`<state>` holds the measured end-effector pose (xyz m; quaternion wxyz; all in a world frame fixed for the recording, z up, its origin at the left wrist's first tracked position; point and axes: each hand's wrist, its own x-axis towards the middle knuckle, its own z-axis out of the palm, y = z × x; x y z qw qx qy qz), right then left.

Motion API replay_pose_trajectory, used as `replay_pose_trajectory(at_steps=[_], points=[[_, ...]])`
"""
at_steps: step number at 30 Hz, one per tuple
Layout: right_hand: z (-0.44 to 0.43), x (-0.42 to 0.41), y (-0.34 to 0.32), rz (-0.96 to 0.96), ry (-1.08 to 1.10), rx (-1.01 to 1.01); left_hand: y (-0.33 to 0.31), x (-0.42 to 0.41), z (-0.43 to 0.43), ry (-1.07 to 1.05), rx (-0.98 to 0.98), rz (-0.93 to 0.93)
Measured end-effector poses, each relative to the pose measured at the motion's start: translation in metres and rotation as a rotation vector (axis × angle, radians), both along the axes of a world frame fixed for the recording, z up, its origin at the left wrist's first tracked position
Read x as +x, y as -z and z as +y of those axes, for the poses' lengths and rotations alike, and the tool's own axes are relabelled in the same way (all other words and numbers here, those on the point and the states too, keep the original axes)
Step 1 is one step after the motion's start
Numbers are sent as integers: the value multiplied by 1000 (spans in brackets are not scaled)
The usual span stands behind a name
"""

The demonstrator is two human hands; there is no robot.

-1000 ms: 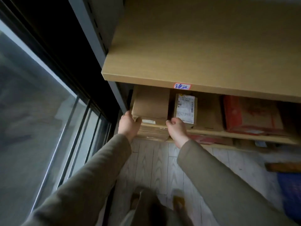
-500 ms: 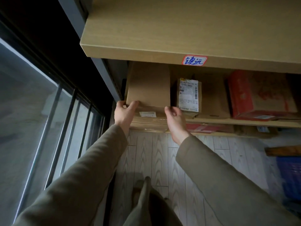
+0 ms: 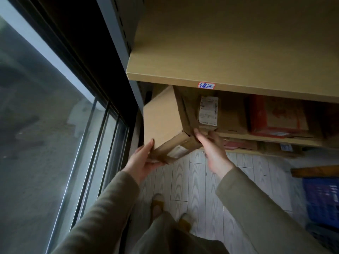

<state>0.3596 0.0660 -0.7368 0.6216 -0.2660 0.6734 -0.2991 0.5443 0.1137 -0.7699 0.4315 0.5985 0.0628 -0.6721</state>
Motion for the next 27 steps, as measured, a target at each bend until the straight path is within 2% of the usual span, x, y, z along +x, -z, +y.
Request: replay_pose_trajectory(at_steps=[2,3,5,8,11,12,14,17,20,22,26,27], points=[[13,-7,-17,-190,-86,149,-13,-9,25,-26,30,80],[19,-9,-26,-253,-104,158,-19,-13,35,6,38,90],[29,-13,-42,-260,-91,116,-37,-19,49,146,59,32],[44,-20,-64,-207,-64,34,-62,-28,61,271,36,-129],[63,-25,-84,-138,-112,-73,-77,-39,66,326,-110,-519],[72,-24,-89,-93,-155,-128,-84,-43,67,312,-177,-579],[88,-19,-95,20,-233,-230,-100,-48,70,318,-246,-473],[112,-8,-99,215,-418,-445,-116,-44,81,345,-247,-104],[126,-3,-107,271,-502,-603,-110,-34,97,220,-301,12],[125,-10,-108,231,-504,-570,-109,-30,105,131,-312,61],[117,-25,-105,292,-476,-520,-107,-28,113,122,-306,156],[115,-28,-107,255,-450,-463,-106,-28,113,122,-304,163]])
